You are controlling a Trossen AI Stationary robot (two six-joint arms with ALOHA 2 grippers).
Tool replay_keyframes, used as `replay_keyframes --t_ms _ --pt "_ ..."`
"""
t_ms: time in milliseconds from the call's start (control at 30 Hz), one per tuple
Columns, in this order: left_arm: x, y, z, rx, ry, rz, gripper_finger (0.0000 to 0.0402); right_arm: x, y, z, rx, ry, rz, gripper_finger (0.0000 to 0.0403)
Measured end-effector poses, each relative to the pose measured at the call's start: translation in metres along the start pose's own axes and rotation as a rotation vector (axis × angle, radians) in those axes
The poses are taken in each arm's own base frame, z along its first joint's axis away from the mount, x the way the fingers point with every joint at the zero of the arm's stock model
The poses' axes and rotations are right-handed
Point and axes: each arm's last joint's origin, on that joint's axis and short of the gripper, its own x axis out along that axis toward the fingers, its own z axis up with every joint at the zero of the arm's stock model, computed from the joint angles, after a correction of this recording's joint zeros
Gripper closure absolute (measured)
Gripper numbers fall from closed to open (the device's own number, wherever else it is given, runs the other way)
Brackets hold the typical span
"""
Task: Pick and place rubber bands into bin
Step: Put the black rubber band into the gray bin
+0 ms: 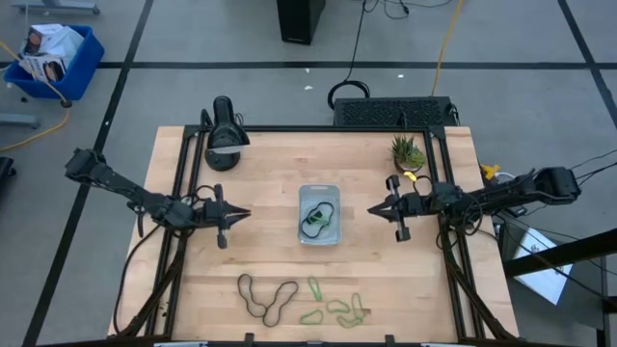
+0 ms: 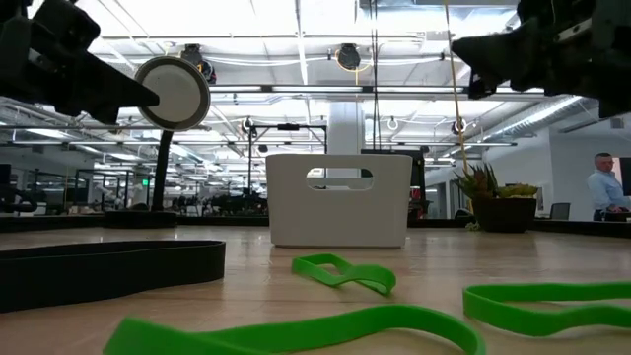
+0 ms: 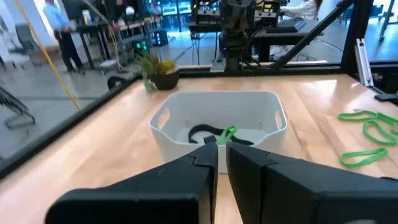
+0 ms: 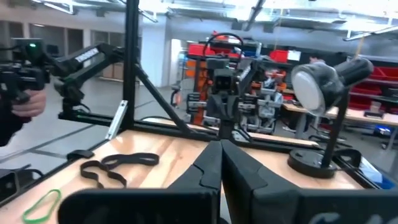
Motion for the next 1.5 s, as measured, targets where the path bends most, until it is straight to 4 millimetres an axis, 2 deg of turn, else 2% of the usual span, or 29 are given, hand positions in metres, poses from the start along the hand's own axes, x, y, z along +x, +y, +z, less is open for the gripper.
replay_keyframes --t_ms 133,233,367,533,767,1000,1100,1200,1367,1500 --pt "0.0 -0.001 0.0 -0.053 0.003 -0.033 0.036 -0.002 -0.002 -0.002 -0.002 0.004 -0.015 0.0402" --pt "0.0 -0.004 0.001 -0.063 0.002 -0.134 0.0362 -0.003 -0.002 -0.004 0.0 0.012 -0.016 0.0402" --pt "-0.002 -0.009 -0.001 -0.046 0.021 -0.215 0.0392 -0.005 -0.001 -0.007 0.016 0.025 -0.015 0.0402" --pt "-0.004 -0.013 0.0 -0.071 0.026 -0.249 0.0396 -0.006 -0.001 -0.008 0.02 0.02 -0.017 0.0402" --pt "0.001 -0.029 0.032 -0.096 0.049 -0.282 0.0399 -0.006 -0.001 -0.008 0.02 0.021 -0.018 0.0402" --pt "0.037 -0.071 0.065 -0.027 0.2 -0.156 0.0398 -0.006 -0.001 -0.008 0.035 0.022 -0.018 0.0402" --pt "0.059 -0.09 0.063 -0.015 0.317 -0.121 0.0377 -0.006 -0.001 -0.008 0.046 0.022 -0.019 0.0401" --pt "0.079 -0.112 0.058 -0.038 0.457 -0.15 0.0338 -0.006 -0.001 -0.008 0.046 0.022 -0.019 0.0402" --pt "0.103 -0.14 0.04 -0.08 0.667 -0.212 0.0252 -0.006 -0.001 -0.008 0.046 0.023 -0.019 0.0401" --pt "0.115 -0.153 0.031 -0.094 0.772 -0.22 0.0182 -0.006 -0.001 -0.008 0.046 0.021 -0.019 0.0402"
